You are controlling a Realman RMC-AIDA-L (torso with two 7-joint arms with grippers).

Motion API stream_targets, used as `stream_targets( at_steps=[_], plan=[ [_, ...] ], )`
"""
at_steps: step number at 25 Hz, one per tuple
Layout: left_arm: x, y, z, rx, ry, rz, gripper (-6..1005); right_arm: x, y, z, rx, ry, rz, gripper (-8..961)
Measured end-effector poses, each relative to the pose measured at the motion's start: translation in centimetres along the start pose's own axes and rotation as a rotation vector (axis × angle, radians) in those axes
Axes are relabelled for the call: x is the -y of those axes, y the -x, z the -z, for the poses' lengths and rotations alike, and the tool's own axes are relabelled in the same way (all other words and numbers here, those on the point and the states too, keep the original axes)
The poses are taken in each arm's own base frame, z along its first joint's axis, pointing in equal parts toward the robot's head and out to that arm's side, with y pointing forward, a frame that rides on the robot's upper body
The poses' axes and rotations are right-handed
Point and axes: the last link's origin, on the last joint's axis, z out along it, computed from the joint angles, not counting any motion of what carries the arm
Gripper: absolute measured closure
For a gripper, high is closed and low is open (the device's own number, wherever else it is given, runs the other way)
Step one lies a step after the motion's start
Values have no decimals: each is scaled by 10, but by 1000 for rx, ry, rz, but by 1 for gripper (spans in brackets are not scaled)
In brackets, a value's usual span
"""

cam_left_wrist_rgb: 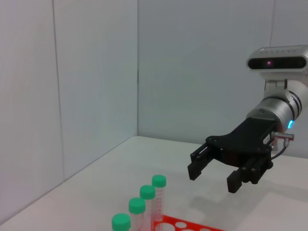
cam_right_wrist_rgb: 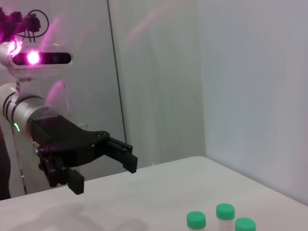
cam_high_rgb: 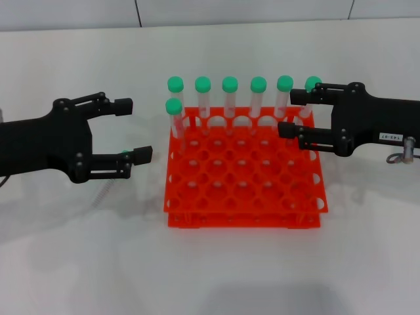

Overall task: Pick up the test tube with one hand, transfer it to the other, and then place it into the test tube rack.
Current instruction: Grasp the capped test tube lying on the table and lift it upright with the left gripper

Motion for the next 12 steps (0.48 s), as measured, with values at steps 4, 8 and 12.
stream_targets(
  at_steps=[4, 8, 12],
  plan=[
    [2, -2, 6, 11, -11, 26, 132, 0, 1, 0, 1, 2, 4, 318],
    [8, -4, 17, 65, -41, 107, 133, 0, 3, 0, 4, 4, 4, 318],
    [15, -6, 27, 128, -71, 206, 134, 0, 4, -2, 6, 6, -5, 318]
  ],
)
